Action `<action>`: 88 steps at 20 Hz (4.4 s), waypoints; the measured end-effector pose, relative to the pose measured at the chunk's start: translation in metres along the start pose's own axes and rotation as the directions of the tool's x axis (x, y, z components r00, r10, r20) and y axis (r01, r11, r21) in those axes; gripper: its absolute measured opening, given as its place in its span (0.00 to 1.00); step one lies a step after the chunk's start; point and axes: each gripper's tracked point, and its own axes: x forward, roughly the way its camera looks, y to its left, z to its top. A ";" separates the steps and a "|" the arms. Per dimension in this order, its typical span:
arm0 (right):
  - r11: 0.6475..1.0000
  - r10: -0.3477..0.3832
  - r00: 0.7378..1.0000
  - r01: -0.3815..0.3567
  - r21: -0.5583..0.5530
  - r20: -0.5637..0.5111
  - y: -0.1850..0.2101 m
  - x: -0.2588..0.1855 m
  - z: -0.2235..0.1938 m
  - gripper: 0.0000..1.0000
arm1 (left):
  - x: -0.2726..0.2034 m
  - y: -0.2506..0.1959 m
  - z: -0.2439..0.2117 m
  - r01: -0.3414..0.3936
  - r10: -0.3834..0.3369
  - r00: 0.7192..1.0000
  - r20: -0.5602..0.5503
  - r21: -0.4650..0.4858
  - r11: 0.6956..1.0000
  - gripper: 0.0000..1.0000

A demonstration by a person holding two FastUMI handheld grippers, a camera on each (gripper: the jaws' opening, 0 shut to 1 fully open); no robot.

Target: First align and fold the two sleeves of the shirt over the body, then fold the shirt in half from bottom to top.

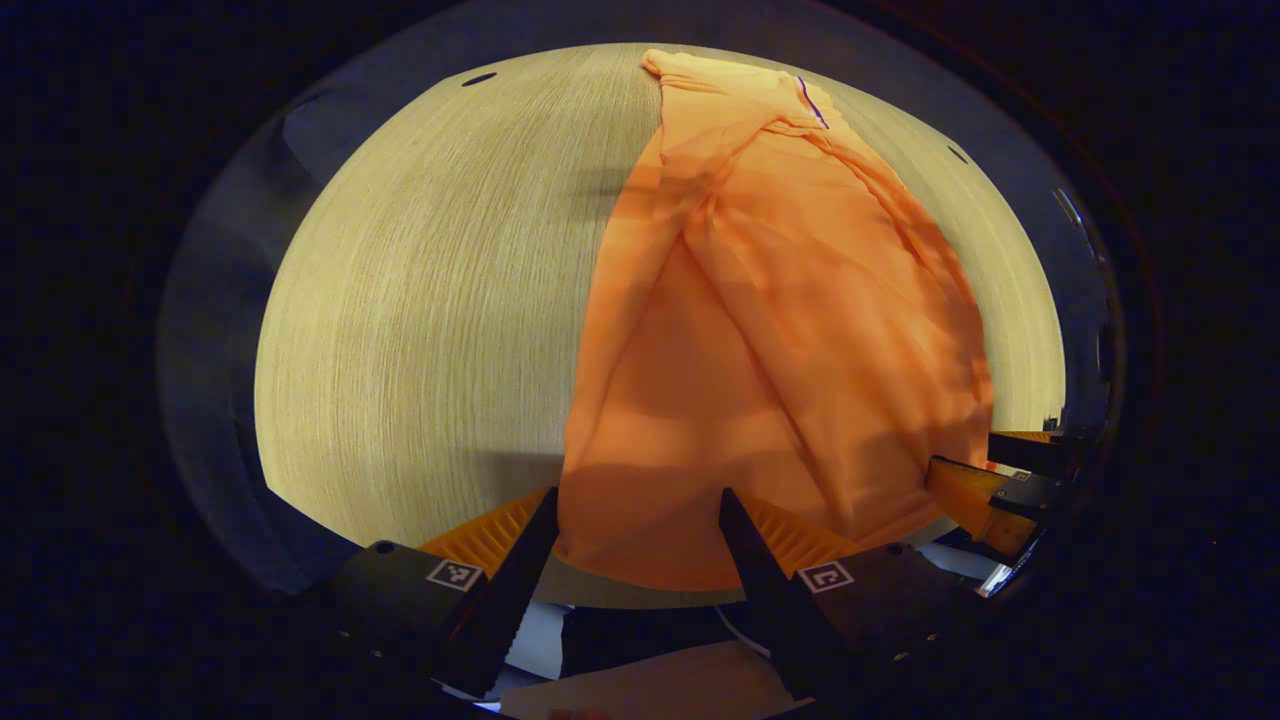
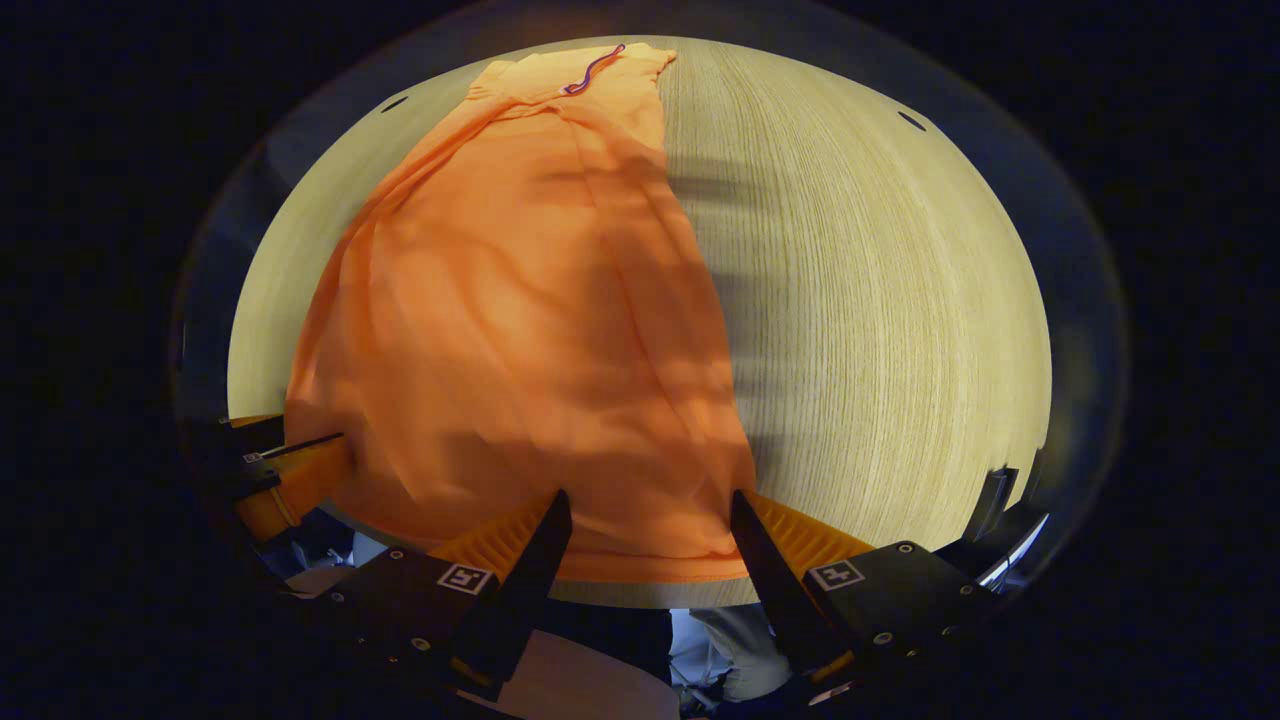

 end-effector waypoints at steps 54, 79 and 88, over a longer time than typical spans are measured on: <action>0.998 0.058 0.831 -0.034 -0.053 0.553 -0.029 -0.135 0.373 0.00 | -0.108 0.019 0.422 0.073 -0.104 0.817 0.568 0.077 0.994 0.01; 0.999 0.001 0.746 -0.024 0.025 0.666 -0.038 -0.115 0.434 1.00 | -0.119 0.061 0.488 -0.013 0.045 0.685 0.727 -0.050 0.999 0.99; 0.995 0.039 0.514 -0.100 0.015 0.857 -0.035 -0.271 0.381 0.99 | -0.293 0.028 0.441 -0.007 -0.012 0.450 0.893 0.016 1.000 1.00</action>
